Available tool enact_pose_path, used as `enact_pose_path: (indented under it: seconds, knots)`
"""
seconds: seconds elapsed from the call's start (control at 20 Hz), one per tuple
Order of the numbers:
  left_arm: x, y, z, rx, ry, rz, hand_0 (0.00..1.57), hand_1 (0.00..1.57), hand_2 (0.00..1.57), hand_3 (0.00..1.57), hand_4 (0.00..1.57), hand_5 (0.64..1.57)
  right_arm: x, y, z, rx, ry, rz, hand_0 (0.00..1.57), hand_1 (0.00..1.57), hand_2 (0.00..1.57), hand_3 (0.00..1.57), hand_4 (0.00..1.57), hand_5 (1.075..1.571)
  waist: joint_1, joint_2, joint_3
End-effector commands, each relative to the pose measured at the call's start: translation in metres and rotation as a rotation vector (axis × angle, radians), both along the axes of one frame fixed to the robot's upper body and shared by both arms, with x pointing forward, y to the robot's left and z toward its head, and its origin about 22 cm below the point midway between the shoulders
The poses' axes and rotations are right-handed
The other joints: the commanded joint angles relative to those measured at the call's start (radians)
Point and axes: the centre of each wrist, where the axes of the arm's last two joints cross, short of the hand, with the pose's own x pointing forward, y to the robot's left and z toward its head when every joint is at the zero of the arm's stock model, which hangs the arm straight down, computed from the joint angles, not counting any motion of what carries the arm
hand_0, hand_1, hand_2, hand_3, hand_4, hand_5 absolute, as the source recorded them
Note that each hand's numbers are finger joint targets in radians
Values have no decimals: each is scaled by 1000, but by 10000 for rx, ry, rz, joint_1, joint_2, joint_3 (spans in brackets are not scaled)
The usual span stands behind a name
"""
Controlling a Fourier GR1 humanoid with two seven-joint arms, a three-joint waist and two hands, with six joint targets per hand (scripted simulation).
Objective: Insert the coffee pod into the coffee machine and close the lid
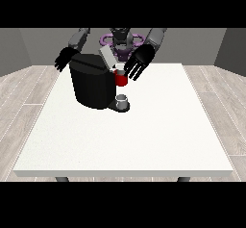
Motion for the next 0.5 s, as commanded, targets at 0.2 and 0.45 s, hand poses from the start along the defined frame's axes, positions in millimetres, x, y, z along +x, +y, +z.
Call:
enact_pose_path:
  seconds: [0.2,0.45]
  knots:
    - [1,-2,-7,658,914,-5,0,0,0,0,0,1571,-2,1,-5,-80,462,-267,0,0,0,0,376,1571,183,-544,-33]
    - [0,-13,-24,404,1179,-137,0,0,0,0,0,1571,-12,-4,-26,153,852,-346,0,0,0,0,363,1571,438,-988,-31]
